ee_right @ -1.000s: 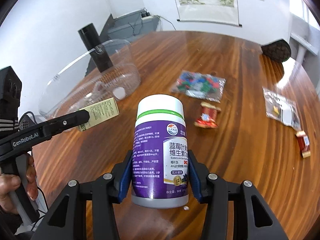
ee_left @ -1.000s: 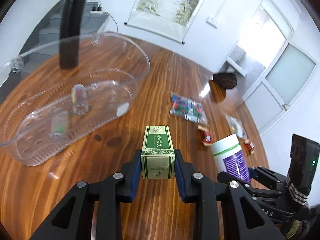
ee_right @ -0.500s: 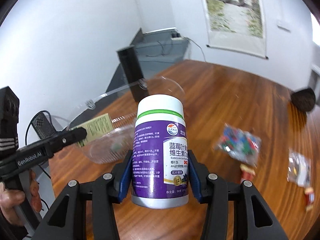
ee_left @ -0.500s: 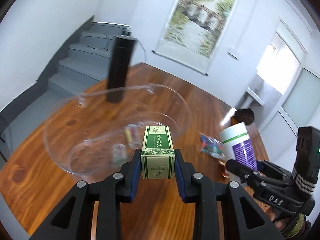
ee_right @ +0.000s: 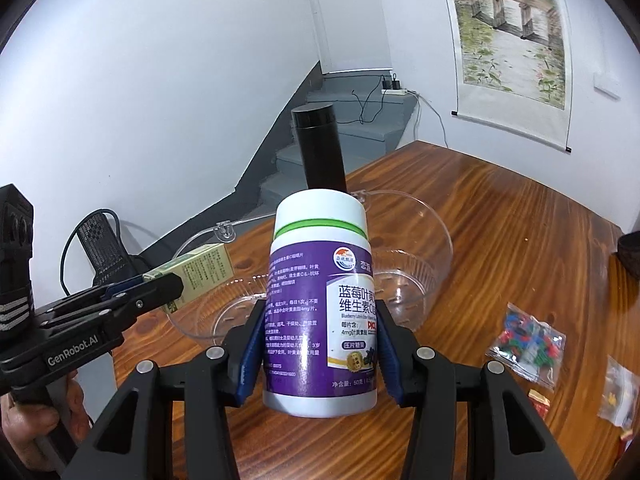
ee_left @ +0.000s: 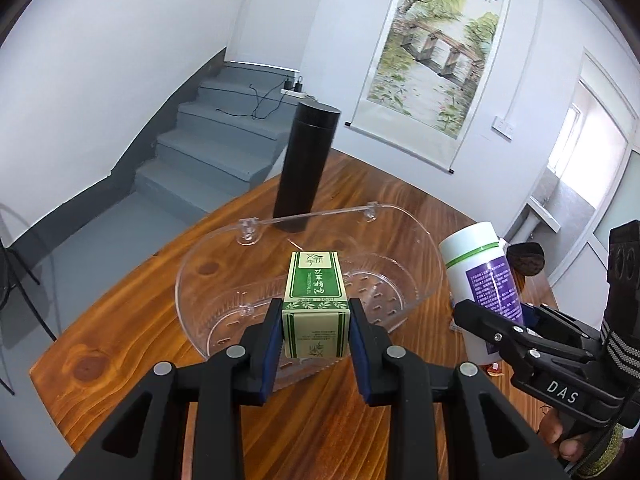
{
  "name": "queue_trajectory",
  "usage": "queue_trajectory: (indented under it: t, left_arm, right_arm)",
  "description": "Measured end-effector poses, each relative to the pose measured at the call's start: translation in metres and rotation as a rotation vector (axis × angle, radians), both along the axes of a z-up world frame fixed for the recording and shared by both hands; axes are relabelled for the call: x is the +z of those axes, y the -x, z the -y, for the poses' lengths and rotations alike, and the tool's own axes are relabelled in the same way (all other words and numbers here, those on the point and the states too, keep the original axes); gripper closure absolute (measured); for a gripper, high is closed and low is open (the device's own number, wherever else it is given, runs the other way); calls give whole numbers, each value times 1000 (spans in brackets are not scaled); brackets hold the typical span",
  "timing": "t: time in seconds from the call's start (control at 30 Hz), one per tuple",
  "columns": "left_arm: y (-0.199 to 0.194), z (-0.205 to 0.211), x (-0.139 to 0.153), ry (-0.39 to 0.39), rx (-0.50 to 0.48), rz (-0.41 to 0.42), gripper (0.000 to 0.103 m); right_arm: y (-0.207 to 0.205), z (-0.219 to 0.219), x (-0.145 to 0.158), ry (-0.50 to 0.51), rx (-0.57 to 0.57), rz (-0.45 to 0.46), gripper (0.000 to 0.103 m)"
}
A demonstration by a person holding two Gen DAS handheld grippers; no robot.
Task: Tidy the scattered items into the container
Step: 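Carry the box and bottle to the basket and release both inside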
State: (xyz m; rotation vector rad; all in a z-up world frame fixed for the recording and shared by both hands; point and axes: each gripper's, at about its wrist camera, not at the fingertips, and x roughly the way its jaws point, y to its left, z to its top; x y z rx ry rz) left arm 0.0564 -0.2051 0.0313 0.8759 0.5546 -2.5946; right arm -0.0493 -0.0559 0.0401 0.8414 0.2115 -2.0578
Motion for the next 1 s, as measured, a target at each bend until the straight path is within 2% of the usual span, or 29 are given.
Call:
queue_trajectory:
  t: [0.43, 0.67, 1.0]
  left_arm:
    - [7, 19, -16, -1, 50, 54, 72]
    - [12, 22, -24, -6, 64, 77, 72]
    - [12, 26, -24, -6, 69, 72, 73]
  right_arm:
    - [25, 49, -6, -53, 6, 9, 53]
    - [41, 72, -19, -75, 3, 47, 53]
    - [51, 76, -41, -96, -5, 110, 52]
